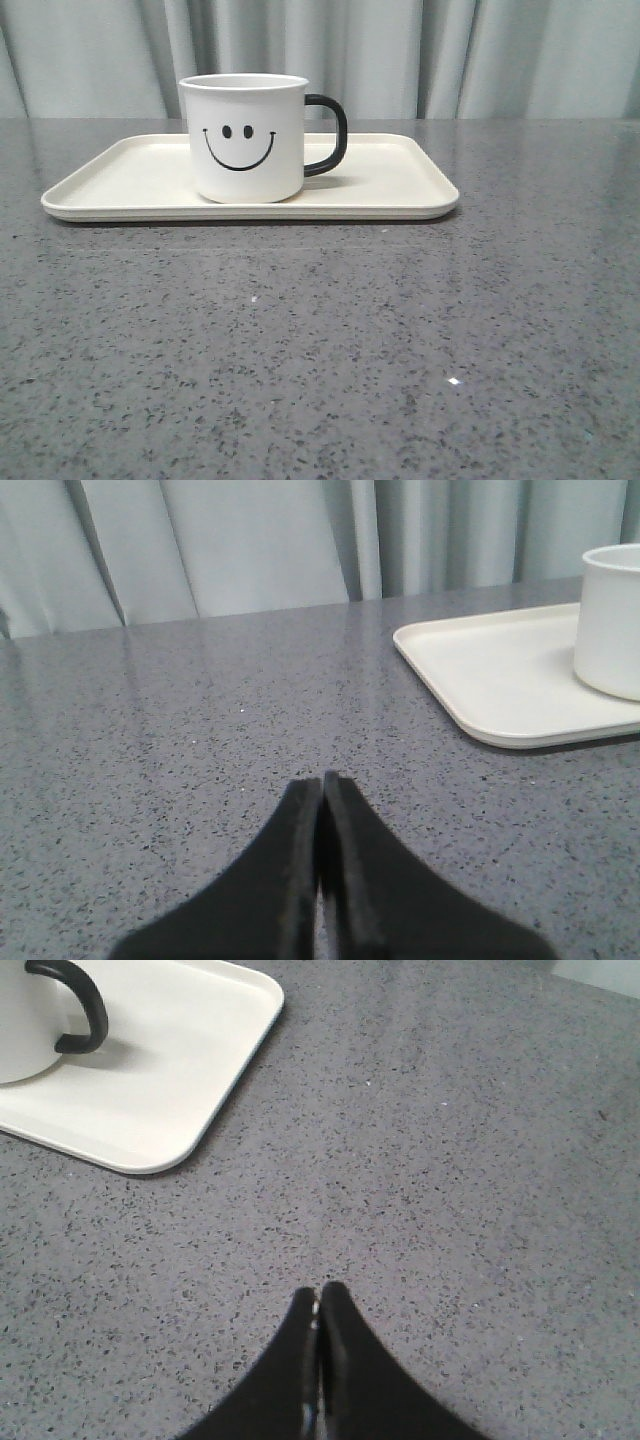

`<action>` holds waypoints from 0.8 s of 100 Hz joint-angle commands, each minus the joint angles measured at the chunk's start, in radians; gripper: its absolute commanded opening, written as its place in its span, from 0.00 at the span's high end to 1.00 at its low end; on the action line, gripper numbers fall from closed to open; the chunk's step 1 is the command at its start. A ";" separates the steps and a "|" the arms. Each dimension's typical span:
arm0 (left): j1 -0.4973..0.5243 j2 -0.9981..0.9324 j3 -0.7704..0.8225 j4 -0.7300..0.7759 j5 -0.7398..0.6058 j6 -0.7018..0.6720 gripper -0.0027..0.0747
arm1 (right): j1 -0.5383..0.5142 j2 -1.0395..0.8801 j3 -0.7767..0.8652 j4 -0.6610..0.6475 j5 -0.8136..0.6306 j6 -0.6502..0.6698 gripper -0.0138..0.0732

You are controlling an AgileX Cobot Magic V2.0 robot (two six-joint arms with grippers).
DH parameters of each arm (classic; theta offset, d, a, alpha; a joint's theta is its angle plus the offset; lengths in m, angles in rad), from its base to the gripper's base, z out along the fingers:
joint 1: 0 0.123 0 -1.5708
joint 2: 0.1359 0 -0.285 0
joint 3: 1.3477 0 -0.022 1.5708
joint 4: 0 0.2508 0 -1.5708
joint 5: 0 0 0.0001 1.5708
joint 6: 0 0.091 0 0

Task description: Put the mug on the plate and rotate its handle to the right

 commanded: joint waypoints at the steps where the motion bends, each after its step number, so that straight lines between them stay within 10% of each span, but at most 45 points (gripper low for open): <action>1: 0.004 -0.030 -0.004 0.007 -0.119 -0.001 0.99 | -0.005 -0.003 -0.026 -0.003 -0.074 0.000 0.92; 80: 0.004 -0.030 0.054 0.007 -0.208 -0.001 0.99 | -0.005 -0.003 -0.026 -0.003 -0.074 0.000 0.92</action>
